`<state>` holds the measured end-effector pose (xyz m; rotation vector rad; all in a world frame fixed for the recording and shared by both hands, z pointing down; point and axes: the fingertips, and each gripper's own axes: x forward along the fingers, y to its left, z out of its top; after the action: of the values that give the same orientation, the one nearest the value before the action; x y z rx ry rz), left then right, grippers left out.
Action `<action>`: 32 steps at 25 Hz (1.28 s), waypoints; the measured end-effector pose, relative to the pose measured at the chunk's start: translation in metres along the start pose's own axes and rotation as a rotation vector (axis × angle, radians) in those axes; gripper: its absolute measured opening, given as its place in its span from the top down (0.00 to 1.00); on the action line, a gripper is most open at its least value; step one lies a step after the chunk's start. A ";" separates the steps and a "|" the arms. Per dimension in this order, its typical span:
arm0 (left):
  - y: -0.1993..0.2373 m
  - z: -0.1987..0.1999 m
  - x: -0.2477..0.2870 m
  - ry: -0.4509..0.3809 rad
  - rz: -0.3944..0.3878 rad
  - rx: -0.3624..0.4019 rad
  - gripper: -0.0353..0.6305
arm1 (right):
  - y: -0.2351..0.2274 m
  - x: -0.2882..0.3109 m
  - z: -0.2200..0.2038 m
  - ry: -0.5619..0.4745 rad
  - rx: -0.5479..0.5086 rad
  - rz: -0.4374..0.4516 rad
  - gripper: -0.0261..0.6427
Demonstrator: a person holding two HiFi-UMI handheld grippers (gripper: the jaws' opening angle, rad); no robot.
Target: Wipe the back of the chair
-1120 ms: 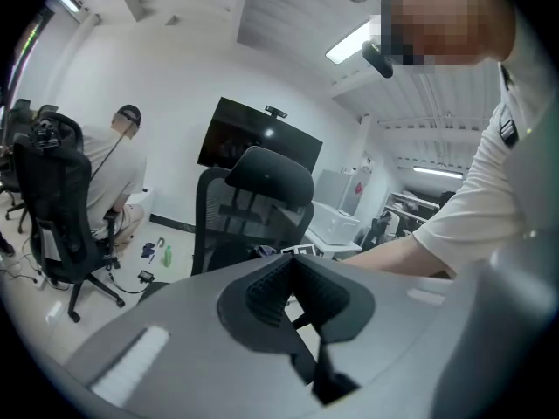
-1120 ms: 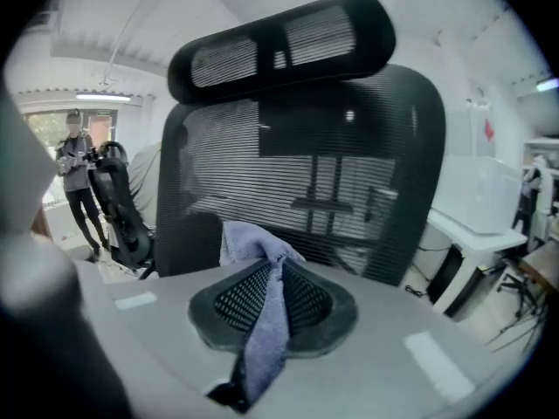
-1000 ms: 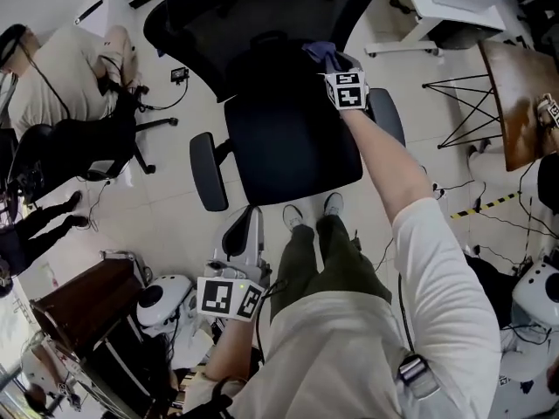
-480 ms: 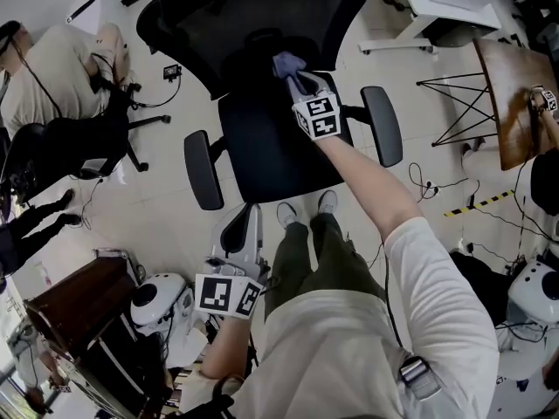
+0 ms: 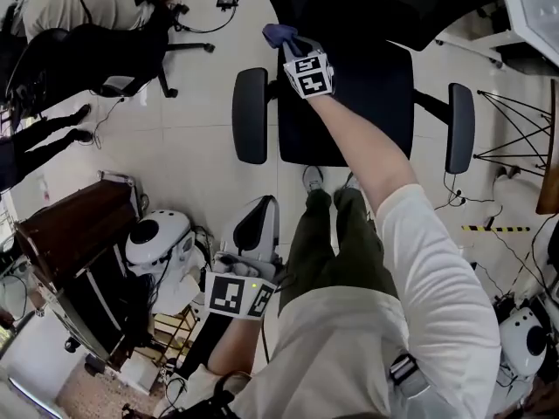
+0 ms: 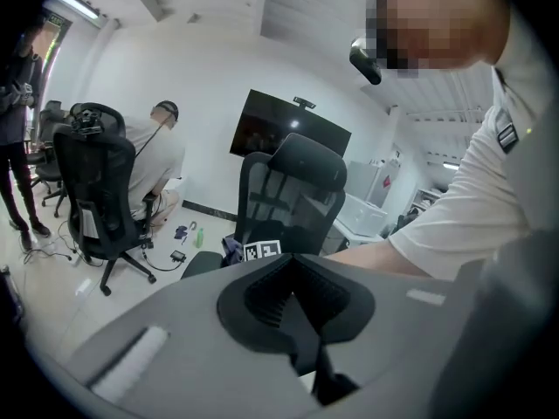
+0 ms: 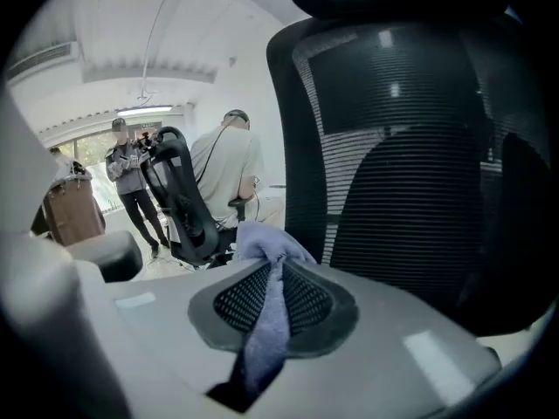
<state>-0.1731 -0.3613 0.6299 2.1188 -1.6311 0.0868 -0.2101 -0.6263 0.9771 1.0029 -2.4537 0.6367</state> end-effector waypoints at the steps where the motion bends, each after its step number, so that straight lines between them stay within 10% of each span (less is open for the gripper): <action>1: 0.004 -0.008 0.001 0.012 0.003 -0.001 0.85 | -0.005 0.001 -0.002 0.003 -0.015 -0.001 0.90; 15: -0.087 -0.024 0.059 0.065 -0.200 0.041 0.85 | -0.274 -0.179 -0.087 0.094 0.128 -0.423 0.90; 21: -0.116 -0.036 0.072 0.067 -0.225 0.056 0.85 | -0.304 -0.221 -0.112 0.085 0.245 -0.509 0.90; 26: -0.105 -0.009 0.047 0.014 -0.177 0.101 0.85 | -0.243 -0.273 -0.037 -0.123 0.231 -0.439 0.90; 32: -0.070 0.077 -0.131 -0.269 -0.119 0.219 0.85 | 0.024 -0.505 0.107 -0.621 0.020 -0.399 0.90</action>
<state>-0.1640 -0.2599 0.4970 2.4802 -1.7042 -0.0643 0.0820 -0.3974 0.6178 1.8591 -2.6058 0.2320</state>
